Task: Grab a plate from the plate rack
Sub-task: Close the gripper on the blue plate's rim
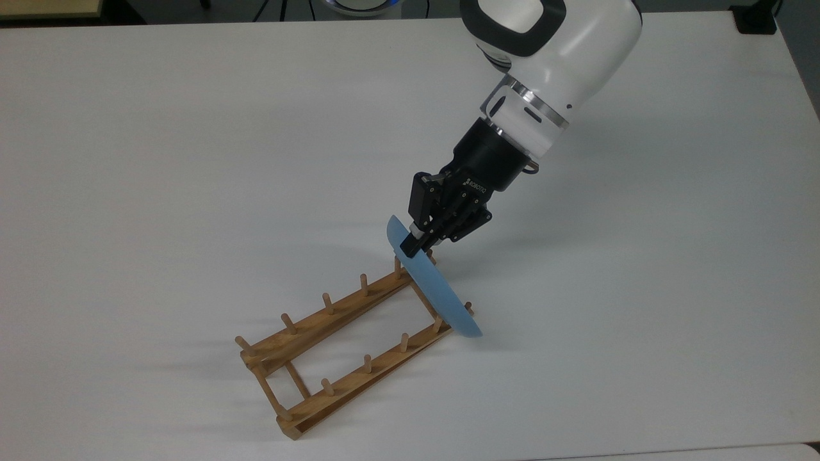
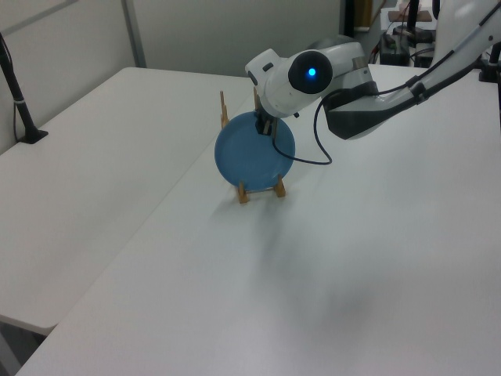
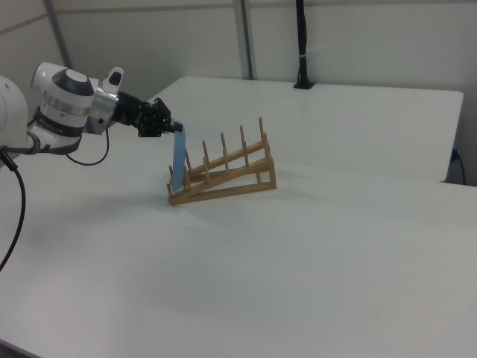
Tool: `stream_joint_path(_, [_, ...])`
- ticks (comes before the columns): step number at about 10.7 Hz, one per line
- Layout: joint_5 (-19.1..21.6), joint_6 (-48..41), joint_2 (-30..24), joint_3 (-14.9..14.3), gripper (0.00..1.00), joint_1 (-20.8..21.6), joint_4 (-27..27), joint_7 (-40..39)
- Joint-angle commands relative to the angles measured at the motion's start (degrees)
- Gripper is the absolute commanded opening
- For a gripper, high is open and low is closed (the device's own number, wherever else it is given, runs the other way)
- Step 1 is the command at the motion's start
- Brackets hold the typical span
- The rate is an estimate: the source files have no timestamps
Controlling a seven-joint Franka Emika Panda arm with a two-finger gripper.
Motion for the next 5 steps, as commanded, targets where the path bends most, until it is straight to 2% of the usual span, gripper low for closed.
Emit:
stream_joint_path(1, [-1.4,0.7,-1.4,-1.4,0.09,1.0,0.2,0.9])
stream_joint_path(5, [-0.6,0.9,-4.2,-1.3,0.08,0.6,0.4,1.4])
